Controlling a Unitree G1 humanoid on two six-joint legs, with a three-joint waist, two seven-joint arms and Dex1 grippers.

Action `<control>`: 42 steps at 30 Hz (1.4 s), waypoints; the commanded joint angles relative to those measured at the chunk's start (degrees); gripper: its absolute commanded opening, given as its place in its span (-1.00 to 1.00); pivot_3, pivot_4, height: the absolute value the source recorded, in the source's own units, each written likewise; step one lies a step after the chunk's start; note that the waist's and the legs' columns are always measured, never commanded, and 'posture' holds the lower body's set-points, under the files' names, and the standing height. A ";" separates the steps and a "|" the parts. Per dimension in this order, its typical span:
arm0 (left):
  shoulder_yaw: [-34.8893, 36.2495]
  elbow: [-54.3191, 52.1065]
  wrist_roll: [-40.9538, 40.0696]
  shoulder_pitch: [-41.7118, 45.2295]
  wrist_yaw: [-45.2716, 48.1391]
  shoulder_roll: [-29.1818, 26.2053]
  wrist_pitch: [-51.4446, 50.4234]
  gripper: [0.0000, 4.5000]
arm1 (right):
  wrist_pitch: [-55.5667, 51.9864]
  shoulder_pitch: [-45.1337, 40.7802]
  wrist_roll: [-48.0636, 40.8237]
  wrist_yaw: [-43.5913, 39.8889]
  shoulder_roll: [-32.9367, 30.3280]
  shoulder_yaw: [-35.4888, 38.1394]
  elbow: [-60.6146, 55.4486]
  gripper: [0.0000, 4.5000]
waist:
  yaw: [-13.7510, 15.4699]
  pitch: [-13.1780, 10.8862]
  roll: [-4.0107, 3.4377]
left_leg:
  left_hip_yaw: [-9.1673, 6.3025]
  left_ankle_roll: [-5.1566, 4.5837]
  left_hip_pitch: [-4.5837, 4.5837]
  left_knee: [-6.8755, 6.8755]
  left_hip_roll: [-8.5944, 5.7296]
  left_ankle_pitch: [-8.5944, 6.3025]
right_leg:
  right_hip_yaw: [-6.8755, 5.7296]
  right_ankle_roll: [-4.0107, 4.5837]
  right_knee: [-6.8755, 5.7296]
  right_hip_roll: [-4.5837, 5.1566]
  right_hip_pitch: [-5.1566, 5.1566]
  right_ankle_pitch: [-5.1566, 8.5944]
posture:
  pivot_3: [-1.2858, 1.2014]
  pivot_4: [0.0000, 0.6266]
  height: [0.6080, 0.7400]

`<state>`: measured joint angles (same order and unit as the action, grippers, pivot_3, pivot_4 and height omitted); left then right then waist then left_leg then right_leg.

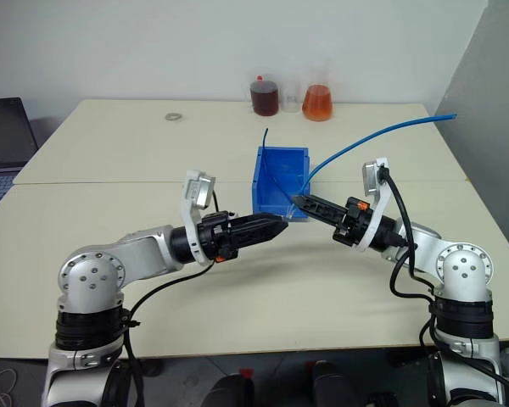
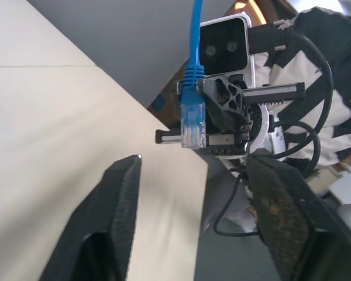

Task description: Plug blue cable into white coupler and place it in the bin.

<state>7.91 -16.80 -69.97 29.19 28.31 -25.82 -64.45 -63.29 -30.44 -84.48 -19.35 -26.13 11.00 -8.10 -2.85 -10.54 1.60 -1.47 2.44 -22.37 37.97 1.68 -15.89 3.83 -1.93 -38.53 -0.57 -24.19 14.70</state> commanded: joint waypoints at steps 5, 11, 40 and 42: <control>-0.04 -7.14 15.06 -5.32 0.59 -8.64 10.33 0.98 | 2.29 -1.49 3.14 -0.81 -0.24 0.95 -0.24 -0.94 | -0.11 -0.01 -0.02 | 0.02 0.00 -0.01 -0.04 0.00 0.00 | 0.03 0.00 0.02 0.00 -0.05 0.00 | 0.03 -0.52 1.00; -2.02 -12.61 29.81 -14.99 -6.25 -9.76 17.77 0.98 | 2.71 -1.04 4.87 -1.70 -0.31 0.82 -0.65 -0.94 | 0.11 -0.02 -0.03 | 0.01 0.00 -0.12 -0.09 0.03 0.00 | 0.04 -0.05 0.32 0.03 -0.04 -0.05 | 0.03 -0.52 1.00; -12.99 27.19 58.76 -4.07 -5.44 6.94 43.00 0.98 | 3.62 -1.14 9.57 -2.07 0.26 1.86 -0.52 -0.94 | 1.28 0.00 -0.04 | 0.02 -0.01 -0.39 0.07 -0.06 0.00 | -0.10 -0.10 0.57 0.17 -0.01 -0.42 | 0.03 -0.52 1.00; -13.33 30.11 60.29 -2.22 -6.08 7.70 43.93 0.98 | 3.57 -1.13 9.71 -2.08 0.16 1.95 -0.50 -0.94 | 1.31 0.00 -0.04 | 0.00 -0.01 -0.39 0.06 -0.06 0.00 | -0.11 -0.10 0.56 0.17 -0.01 -0.42 | 0.03 -0.52 1.00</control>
<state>-4.79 11.52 -11.08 25.67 22.08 -18.66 -21.81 -60.51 -30.83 -74.70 -21.15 -25.40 11.28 -7.38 -1.54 -10.54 1.56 -1.46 2.43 -22.76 38.04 1.62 -15.89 3.72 -2.03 -37.97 -0.40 -24.20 14.27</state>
